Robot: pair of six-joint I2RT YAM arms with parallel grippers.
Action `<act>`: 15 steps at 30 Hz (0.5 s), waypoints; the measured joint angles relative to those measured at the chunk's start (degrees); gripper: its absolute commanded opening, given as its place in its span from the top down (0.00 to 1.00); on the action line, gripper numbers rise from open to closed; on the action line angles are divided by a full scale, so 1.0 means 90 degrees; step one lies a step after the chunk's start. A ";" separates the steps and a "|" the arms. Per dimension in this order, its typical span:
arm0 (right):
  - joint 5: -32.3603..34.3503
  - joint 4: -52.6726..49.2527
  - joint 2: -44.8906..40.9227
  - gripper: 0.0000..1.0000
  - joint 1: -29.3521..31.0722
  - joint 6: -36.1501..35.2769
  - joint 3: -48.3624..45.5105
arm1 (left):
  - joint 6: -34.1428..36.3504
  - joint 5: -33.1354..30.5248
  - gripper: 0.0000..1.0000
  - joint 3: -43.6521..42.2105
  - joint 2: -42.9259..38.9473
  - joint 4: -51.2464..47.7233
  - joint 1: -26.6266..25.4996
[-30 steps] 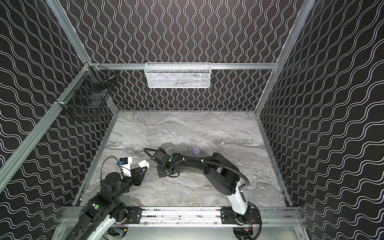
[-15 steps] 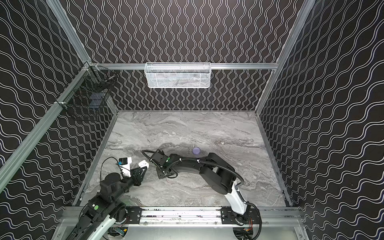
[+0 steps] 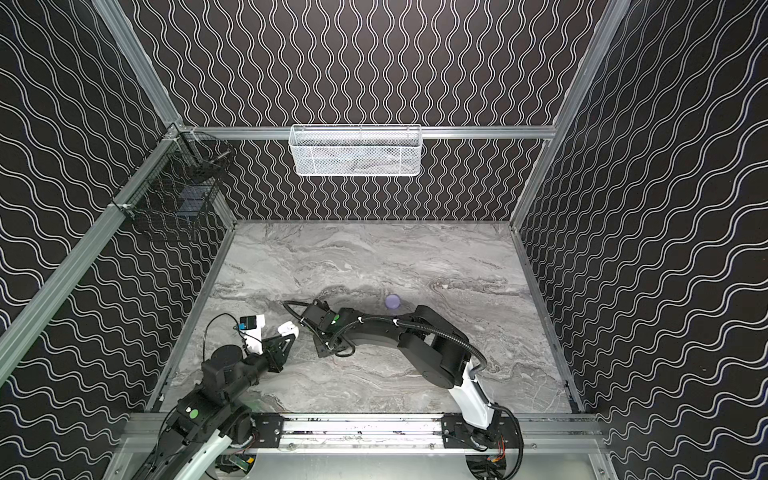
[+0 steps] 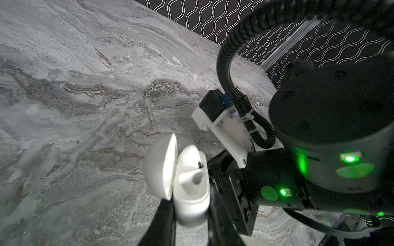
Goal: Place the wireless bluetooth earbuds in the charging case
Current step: 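Lower the right gripper onto the second white earbud and close it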
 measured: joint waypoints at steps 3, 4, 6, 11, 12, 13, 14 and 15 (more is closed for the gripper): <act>0.0058 -0.0044 -0.0051 0.77 -0.0007 -0.0019 -0.0061 | 0.0000 0.0017 0.94 0.0000 0.0005 0.0000 0.0000; 0.0075 -0.0056 -0.0056 0.77 -0.0010 -0.0019 -0.0068 | 0.0000 0.0017 0.94 0.0000 0.0007 0.0000 0.0000; 0.0112 -0.0083 -0.0063 0.77 -0.0022 -0.0029 -0.0078 | 0.0000 0.0017 0.94 0.0000 0.0029 0.0000 0.0000; 0.0187 -0.0121 -0.0075 0.77 -0.0032 -0.0146 -0.0095 | 0.0000 0.0022 0.94 0.0000 0.0044 0.0000 0.0000; 0.0192 -0.0136 -0.0083 0.76 -0.0036 -0.0153 -0.0102 | 0.0000 0.0032 0.94 0.0000 0.0044 0.0000 0.0000; 0.0202 -0.0158 -0.0087 0.75 -0.0041 -0.0192 -0.0102 | 0.0000 0.0041 0.94 0.0000 0.0046 0.0000 0.0000; 0.0214 -0.0180 -0.0090 0.73 -0.0041 -0.0192 -0.0102 | 0.0000 0.0044 0.94 0.0000 0.0053 0.0000 0.0000; 0.0214 -0.0199 -0.0090 0.71 -0.0041 -0.0214 -0.0102 | 0.0000 0.0044 0.94 0.0000 0.0066 0.0000 0.0000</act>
